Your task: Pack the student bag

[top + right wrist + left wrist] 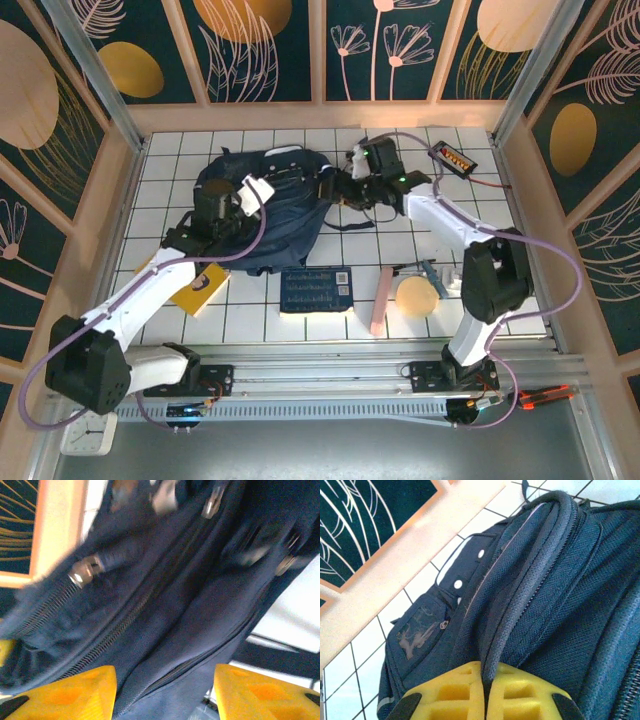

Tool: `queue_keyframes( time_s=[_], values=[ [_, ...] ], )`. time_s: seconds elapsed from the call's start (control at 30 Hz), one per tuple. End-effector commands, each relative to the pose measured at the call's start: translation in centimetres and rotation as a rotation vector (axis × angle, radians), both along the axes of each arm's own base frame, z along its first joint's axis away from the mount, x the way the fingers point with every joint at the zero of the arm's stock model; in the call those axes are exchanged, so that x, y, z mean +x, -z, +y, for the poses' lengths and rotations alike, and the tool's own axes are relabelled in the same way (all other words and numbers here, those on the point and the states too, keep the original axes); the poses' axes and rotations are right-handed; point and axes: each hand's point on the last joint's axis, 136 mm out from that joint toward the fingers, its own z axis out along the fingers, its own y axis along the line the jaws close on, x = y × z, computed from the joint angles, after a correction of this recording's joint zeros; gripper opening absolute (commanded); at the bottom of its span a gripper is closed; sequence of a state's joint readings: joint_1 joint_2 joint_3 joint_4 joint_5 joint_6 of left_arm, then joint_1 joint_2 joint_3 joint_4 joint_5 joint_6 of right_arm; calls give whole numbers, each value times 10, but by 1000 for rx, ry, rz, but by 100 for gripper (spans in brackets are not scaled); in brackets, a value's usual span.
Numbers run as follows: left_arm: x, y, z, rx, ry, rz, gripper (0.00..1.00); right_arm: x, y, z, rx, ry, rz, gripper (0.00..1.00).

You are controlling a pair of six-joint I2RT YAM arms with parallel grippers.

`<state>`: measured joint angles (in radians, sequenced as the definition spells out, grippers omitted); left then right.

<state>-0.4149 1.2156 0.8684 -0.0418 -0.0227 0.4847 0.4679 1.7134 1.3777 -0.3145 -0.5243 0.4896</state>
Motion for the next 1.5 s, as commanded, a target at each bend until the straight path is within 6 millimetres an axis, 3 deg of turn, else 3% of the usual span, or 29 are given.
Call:
queue_keyframes(
  time_s=[0.0,0.13,0.2,0.27,0.33,0.37,0.43,0.53,0.63,0.8,1.07,1.3,1.47],
  values=[
    [3,-74,-10,-125,94,-227,0,19,-35,-35,-2,45,-159,59],
    [2,-87,-6,-166,120,-224,0,20,-22,-39,58,23,-92,59],
    [3,-95,-3,-179,130,-225,0,14,-18,-35,56,-15,-138,59],
    [5,-100,0,-186,136,-226,0,4,-14,-32,15,-70,-284,59],
    [6,-96,3,-182,140,-210,0,-18,-12,-28,-16,-178,-549,60],
    [7,-111,3,-188,147,-240,0,-29,-16,-27,-10,-224,-686,62],
    [6,-115,2,-189,158,-246,0,-47,-14,-29,10,-332,-893,64],
    [4,-121,-2,-205,180,-251,0,-34,-1,-38,-20,-366,-987,62],
    [0,-123,-5,-216,206,-252,0,-30,7,-32,-15,-438,-1054,61],
    [-4,-120,-2,-206,204,-241,0,-13,16,-20,-2,-499,-1064,60],
    [-7,-119,5,-210,184,-239,0,14,49,-12,-35,-549,-1023,60],
    [-5,-116,4,-214,185,-232,0,33,56,-7,-27,-533,-1010,59],
    [-4,-117,4,-216,184,-234,0,34,59,-3,-1,-541,-986,58]
  ],
)
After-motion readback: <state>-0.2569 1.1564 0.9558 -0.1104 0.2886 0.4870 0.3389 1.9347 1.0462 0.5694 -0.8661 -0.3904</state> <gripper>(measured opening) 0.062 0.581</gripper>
